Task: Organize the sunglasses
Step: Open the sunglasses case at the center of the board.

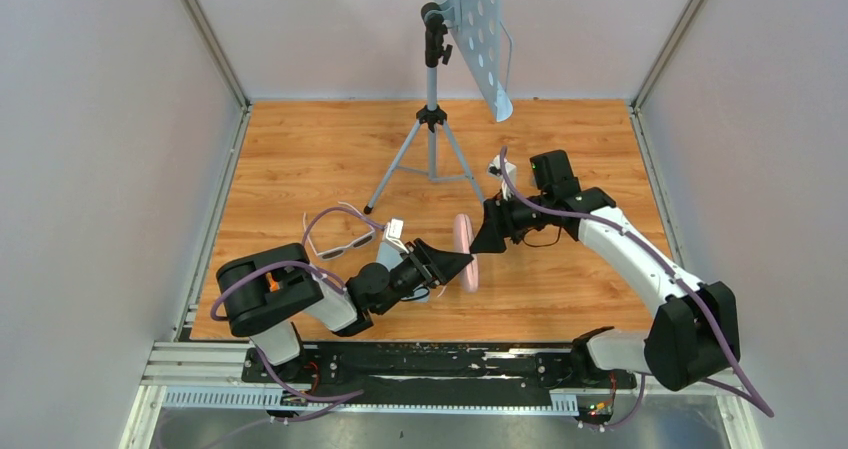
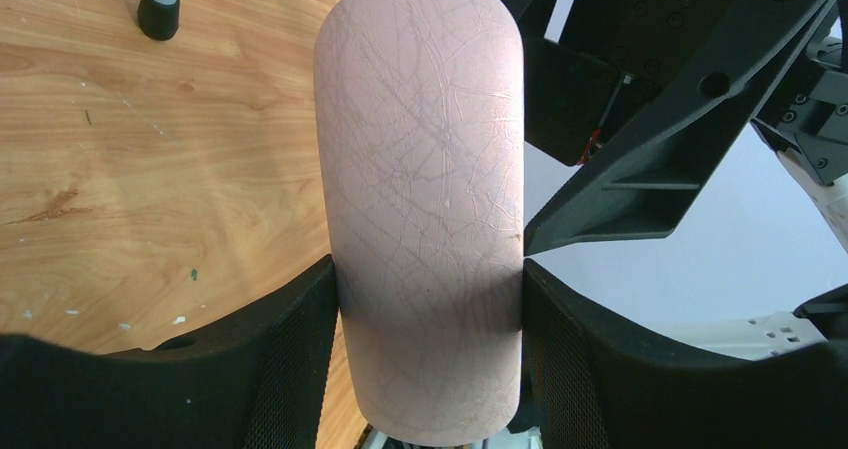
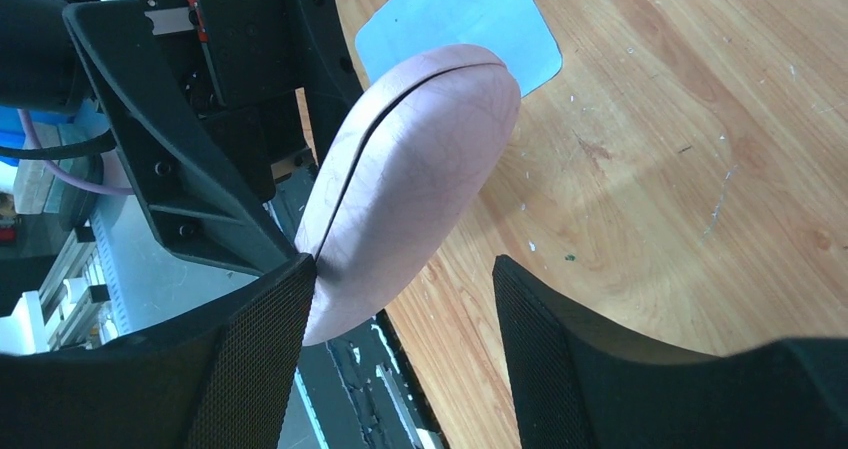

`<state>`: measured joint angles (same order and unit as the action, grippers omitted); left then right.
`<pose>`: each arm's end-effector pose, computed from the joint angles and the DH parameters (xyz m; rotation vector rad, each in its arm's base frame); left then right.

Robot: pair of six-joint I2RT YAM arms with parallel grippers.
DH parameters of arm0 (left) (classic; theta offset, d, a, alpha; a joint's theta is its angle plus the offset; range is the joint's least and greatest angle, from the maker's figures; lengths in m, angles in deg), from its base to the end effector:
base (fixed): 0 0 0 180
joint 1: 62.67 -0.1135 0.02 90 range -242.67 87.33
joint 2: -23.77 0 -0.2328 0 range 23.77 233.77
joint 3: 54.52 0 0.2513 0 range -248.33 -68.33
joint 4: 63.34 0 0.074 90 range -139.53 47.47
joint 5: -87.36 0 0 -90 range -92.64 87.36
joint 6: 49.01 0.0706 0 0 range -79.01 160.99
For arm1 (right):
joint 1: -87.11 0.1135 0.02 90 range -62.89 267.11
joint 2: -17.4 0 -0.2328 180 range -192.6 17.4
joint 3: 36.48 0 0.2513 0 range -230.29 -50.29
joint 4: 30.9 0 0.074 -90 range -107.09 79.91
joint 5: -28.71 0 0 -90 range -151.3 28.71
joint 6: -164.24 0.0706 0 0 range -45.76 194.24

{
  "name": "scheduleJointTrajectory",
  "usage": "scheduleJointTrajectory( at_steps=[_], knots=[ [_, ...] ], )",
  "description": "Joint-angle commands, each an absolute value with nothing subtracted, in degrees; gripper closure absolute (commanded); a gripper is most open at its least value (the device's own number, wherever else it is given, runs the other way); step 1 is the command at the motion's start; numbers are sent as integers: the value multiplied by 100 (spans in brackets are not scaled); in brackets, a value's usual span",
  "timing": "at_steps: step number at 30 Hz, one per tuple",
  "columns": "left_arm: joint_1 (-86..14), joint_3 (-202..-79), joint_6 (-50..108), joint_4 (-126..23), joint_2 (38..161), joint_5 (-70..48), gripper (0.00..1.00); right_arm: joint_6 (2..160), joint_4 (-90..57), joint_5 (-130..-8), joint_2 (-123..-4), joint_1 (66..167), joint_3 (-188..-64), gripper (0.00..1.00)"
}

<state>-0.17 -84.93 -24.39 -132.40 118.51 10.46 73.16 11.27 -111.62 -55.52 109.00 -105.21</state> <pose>0.1483 -0.2502 0.1308 -0.2561 1.7040 -1.5821 0.2437 0.1565 0.2315 -0.8729 2.1456 1.2165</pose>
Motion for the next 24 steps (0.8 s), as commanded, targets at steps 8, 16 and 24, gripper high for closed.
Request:
scheduleJointTrajectory(
  at_steps=[8,16,24],
  knots=[
    [60,-8682,-2243,-13498,11787,863,100,7578,1019,-10856,-5736,11031,-10588,31],
    [131,-8626,-2125,-13897,11821,843,100,7645,1016,-10276,-5861,10845,-10450,35],
    [138,-8606,-2235,-14149,11970,788,100,7449,1204,-9512,-6024,10601,-10384,40]
  ],
)
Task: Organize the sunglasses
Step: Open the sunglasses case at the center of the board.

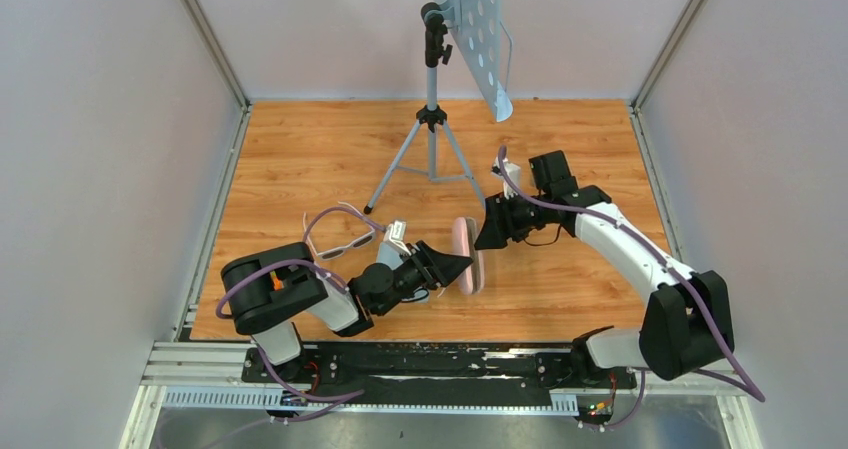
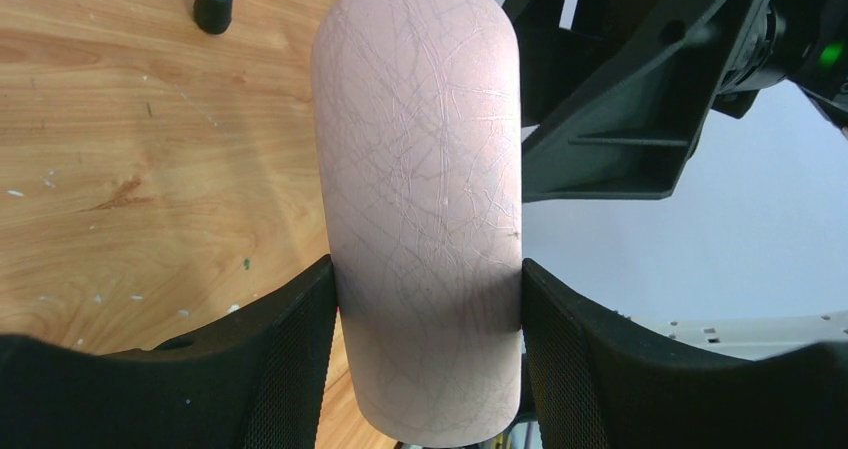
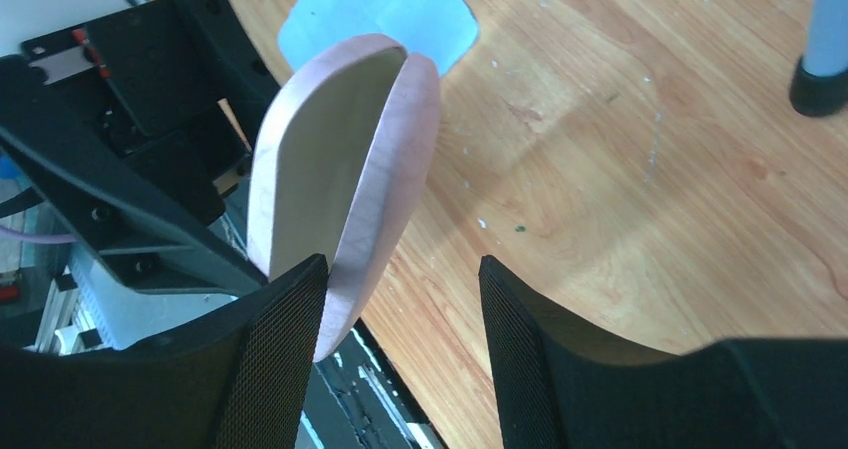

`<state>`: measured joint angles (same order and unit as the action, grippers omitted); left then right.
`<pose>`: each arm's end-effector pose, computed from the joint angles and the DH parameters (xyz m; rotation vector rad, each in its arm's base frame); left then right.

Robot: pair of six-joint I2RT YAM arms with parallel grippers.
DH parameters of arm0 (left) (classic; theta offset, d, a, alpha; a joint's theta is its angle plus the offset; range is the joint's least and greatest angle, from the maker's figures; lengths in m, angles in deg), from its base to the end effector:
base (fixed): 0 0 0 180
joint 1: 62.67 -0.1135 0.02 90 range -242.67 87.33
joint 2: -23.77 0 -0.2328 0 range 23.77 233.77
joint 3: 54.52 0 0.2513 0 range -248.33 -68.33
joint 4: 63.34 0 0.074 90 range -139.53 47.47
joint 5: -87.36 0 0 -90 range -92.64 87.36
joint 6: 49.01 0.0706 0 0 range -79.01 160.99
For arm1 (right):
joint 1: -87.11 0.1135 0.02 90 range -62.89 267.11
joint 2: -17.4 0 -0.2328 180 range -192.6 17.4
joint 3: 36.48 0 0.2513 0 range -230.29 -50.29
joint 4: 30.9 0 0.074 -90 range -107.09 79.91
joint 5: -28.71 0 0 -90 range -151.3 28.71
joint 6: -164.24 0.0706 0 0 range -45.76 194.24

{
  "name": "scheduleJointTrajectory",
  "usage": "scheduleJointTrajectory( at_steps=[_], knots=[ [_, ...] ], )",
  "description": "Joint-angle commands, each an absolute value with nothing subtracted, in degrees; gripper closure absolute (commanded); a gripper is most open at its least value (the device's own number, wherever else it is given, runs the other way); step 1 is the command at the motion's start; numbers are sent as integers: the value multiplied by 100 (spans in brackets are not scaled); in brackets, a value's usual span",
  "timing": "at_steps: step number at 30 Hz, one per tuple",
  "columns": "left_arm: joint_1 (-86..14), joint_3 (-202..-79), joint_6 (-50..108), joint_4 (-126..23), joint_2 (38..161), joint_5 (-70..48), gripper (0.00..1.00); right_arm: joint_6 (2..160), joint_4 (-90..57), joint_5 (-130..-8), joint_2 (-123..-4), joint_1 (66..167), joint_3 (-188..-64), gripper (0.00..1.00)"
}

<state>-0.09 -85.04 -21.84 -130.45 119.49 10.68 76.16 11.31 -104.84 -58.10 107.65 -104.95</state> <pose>0.1486 -0.2510 0.1218 -0.2148 1.7472 -1.5121 0.2572 0.1483 0.2133 -0.7307 2.2826 1.1004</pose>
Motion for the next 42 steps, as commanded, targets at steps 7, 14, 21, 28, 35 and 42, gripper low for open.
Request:
scheduleJointTrajectory(
  at_steps=[7,14,21,28,35,42],
  knots=[
    [152,-8681,-2167,-14159,11927,656,100,7231,1267,-9401,-6135,10591,-10398,40],
    [149,-8586,-2171,-14154,11904,753,100,7155,1345,-9078,-6074,10555,-10381,43],
    [157,-8496,-2099,-14155,11717,948,100,7139,1363,-9208,-6010,10521,-10260,43],
    [162,-8433,-2251,-14163,11549,1164,100,7055,1182,-9406,-5712,10522,-9977,45],
    [157,-8390,-2319,-14164,11429,1237,100,7020,1076,-9549,-5528,10522,-9879,47],
    [157,-8431,-2303,-14164,11398,1203,100,7452,999,-10098,-5526,10522,-9941,50]
  ],
)
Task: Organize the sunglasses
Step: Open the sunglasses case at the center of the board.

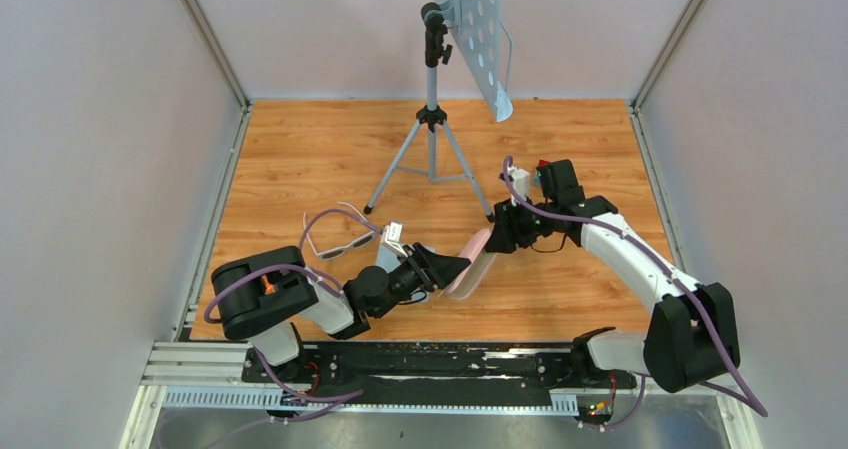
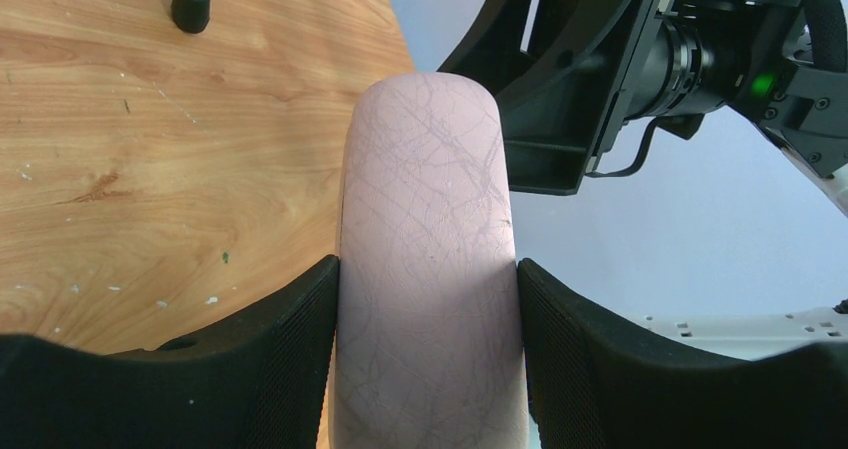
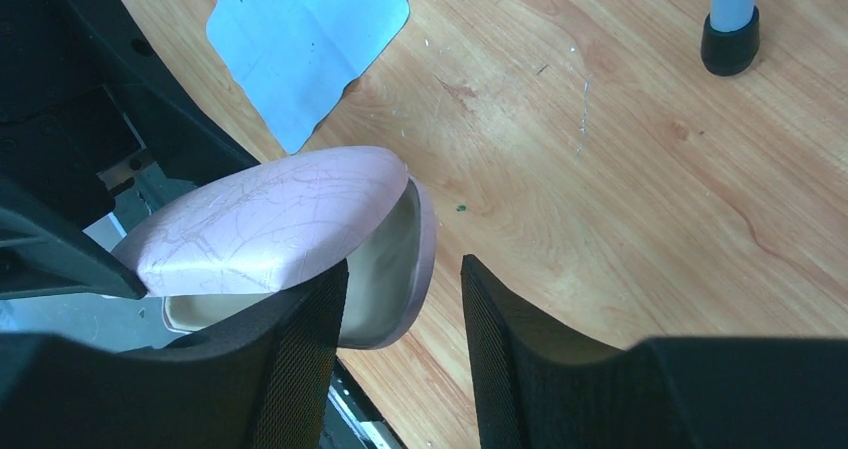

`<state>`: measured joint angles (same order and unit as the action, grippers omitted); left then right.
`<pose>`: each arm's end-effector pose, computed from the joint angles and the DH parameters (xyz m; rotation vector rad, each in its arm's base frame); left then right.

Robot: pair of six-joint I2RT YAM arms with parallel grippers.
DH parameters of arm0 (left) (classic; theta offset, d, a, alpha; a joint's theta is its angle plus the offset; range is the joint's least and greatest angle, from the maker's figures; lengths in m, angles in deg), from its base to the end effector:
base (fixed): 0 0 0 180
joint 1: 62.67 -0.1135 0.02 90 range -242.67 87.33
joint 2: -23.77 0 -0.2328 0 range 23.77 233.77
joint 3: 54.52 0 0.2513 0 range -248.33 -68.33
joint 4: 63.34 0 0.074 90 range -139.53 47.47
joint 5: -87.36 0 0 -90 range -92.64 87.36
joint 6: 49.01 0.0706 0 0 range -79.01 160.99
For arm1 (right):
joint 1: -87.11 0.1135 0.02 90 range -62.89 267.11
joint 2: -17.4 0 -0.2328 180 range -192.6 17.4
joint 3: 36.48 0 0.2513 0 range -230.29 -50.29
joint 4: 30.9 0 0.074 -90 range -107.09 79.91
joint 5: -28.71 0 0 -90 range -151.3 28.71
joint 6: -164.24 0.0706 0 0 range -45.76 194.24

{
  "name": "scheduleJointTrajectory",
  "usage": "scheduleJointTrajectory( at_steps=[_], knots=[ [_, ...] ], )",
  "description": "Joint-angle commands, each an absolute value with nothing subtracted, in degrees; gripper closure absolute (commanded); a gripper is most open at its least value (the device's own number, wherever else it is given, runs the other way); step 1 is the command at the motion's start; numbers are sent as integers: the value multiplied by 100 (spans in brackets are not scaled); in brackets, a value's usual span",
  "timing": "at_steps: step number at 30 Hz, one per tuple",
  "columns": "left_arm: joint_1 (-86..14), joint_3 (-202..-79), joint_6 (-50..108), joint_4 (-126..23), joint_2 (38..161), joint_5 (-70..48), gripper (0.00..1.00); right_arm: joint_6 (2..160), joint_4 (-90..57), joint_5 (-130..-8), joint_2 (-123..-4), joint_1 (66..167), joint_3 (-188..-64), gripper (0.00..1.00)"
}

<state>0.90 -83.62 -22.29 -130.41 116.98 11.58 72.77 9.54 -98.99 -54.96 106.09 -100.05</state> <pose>0.1424 -0.2475 0.1272 -0.2229 1.7307 -1.5329 0.2532 0.1327 0.1986 -0.7193 2.2875 0.9372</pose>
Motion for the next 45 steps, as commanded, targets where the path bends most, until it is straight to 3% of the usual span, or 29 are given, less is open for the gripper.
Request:
scheduleJointTrajectory(
  at_steps=[1,6,8,12,13,16,19,25,30,45],
  knots=[
    [157,-8444,-2282,-14164,11393,1204,100,7622,1009,-10252,-5586,10522,-10002,48],
    [190,-8607,-2074,-14156,11394,1152,100,8236,1194,-10557,-6069,10522,-10523,52],
    [221,-8694,-1959,-14155,11427,1127,100,8290,1307,-10736,-6342,10524,-10737,60],
    [241,-8767,-1887,-14057,11569,1129,100,8171,1417,-10873,-6703,10522,-10995,87],
    [241,-8750,-1918,-13930,11586,1170,96,8142,1426,-10838,-6735,10522,-11031,91],
    [260,-8700,-1874,-13352,11469,1299,66,8122,1441,-10666,-6702,10522,-11044,100],
    [350,-8808,-1390,-12335,11075,1463,44,8147,1460,-10459,-6545,10522,-10988,100],
    [1014,-10354,355,-8617,10263,2489,29,8224,1474,-9611,-6266,10552,-10831,100],
    [1277,-11675,956,-6719,10787,3275,28,8277,1516,-9230,-6234,10556,-10823,100],
    [1679,-12757,775,-5282,11856,4725,28,8317,1552,-9169,-5907,10552,-10667,100]
  ],
)
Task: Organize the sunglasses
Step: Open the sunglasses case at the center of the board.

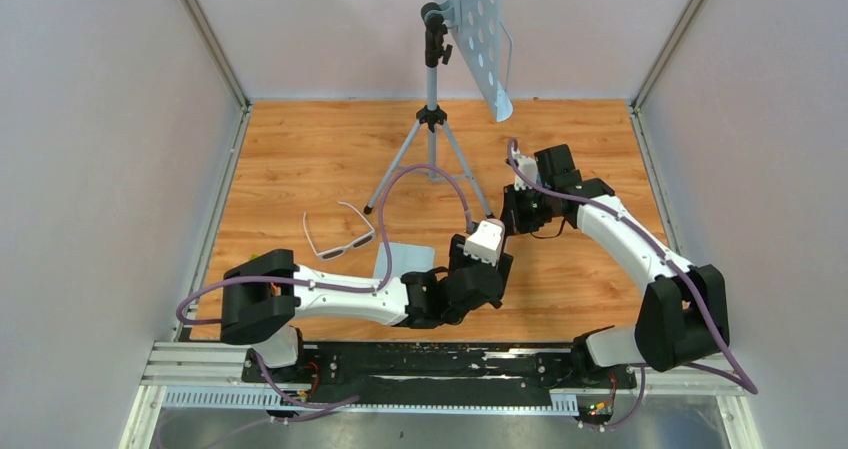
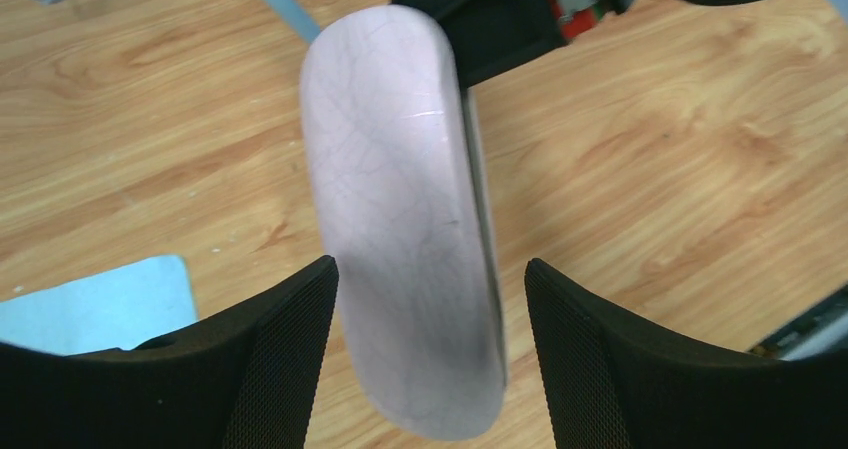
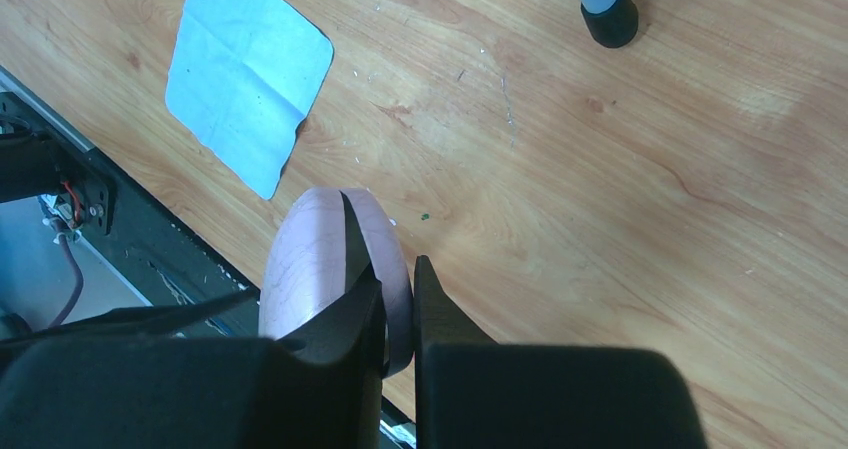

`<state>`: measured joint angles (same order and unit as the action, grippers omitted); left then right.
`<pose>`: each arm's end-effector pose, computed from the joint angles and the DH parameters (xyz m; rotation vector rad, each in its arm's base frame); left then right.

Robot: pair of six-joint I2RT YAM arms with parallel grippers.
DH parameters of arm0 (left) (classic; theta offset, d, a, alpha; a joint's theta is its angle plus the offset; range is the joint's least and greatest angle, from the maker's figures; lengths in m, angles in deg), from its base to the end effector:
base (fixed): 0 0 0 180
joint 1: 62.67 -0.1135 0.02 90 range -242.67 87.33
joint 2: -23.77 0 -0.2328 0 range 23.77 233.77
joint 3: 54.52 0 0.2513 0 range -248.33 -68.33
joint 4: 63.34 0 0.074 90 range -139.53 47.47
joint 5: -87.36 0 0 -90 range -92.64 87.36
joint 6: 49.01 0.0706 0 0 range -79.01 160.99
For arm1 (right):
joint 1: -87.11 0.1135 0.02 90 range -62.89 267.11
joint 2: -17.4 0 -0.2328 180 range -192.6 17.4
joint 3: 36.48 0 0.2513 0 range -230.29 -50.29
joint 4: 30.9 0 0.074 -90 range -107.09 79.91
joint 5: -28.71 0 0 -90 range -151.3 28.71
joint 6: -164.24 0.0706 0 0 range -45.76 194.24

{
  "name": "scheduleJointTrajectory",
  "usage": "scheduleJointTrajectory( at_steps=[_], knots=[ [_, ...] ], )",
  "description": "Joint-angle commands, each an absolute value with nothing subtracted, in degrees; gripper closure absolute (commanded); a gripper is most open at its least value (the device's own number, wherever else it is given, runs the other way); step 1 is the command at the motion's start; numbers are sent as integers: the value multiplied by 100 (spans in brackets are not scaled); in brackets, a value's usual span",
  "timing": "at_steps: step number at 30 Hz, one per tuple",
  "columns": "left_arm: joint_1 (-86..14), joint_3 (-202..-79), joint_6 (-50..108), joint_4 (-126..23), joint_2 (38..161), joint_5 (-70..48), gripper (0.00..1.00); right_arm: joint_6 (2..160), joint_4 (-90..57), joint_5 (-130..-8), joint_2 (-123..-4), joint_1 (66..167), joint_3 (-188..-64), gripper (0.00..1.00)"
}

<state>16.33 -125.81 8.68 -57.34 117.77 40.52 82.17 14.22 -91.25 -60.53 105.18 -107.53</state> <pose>0.1196 -0.3620 0.1884 0.3461 1.9320 -0.5084 0.2781 0.1278 0.2045 -0.4477 2.4550 0.8404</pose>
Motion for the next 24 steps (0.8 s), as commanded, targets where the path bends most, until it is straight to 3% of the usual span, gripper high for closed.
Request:
scheduleJointTrajectory(
  at_steps=[1,13,24],
  knots=[
    [1678,-12764,692,-5195,11874,4827,29,8308,1552,-9190,-5900,10553,-10658,100],
    [1601,-12407,-230,-3861,11345,6100,32,7848,1565,-9445,-5833,10552,-10487,100],
    [1274,-11402,3,-4395,10230,6174,34,7633,1640,-9495,-5916,10565,-10452,100]
  ],
)
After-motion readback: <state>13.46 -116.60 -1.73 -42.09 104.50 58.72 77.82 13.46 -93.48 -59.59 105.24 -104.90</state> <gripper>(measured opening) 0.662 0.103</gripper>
